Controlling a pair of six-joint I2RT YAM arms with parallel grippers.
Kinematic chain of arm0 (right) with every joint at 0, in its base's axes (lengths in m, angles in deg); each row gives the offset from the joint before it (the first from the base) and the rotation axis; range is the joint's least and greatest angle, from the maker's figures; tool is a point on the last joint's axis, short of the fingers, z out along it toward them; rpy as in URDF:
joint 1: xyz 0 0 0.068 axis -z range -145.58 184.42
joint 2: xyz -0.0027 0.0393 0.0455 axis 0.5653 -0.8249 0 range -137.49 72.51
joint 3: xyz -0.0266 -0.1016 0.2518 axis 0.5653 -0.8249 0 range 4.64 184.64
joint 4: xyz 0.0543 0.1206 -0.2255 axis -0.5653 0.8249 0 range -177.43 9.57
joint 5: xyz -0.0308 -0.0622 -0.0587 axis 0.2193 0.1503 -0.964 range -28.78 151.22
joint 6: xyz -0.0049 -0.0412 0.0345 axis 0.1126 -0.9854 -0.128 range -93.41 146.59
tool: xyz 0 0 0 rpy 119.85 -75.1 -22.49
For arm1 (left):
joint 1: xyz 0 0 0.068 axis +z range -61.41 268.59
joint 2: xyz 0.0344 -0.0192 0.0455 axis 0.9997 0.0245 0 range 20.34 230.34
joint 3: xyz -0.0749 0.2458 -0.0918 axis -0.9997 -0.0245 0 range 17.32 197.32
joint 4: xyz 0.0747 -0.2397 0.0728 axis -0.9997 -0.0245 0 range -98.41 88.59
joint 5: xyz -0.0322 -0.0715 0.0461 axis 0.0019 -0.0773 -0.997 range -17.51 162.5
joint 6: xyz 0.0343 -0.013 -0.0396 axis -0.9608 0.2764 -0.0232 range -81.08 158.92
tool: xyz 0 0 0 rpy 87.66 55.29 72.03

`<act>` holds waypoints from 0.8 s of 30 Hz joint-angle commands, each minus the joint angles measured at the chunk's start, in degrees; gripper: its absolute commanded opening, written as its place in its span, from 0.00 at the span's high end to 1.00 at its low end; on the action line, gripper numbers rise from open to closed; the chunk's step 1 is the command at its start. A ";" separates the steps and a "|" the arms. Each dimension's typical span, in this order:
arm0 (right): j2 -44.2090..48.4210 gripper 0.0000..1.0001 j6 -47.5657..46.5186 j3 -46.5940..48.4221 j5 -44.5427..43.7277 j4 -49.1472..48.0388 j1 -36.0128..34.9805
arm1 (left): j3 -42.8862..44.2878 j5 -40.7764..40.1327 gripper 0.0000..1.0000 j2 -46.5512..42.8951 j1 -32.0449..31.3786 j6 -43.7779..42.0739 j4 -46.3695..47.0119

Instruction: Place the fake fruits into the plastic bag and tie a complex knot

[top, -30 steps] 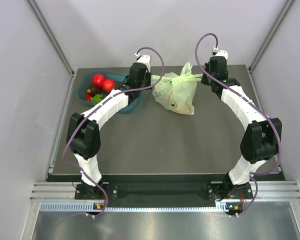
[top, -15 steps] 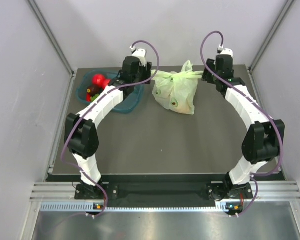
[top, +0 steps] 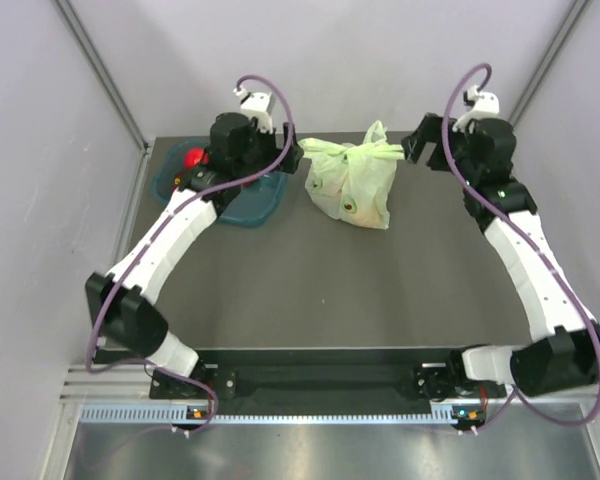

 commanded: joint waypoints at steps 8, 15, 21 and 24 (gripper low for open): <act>27.38 0.00 -2.29 -21.22 1.08 -3.82 0.57 | -22.61 -4.13 0.01 -28.18 0.98 4.72 0.66; 45.14 0.00 -0.98 -33.62 -2.35 0.48 0.57 | -37.90 -5.03 0.01 -46.20 0.98 9.02 0.56; 55.08 0.00 0.08 -40.13 -4.89 3.21 0.57 | -49.25 -6.69 0.01 -57.90 0.98 10.17 1.01; 57.72 0.00 -0.53 -41.54 -4.99 4.53 0.57 | -51.10 -7.58 0.01 -60.45 0.98 11.22 0.04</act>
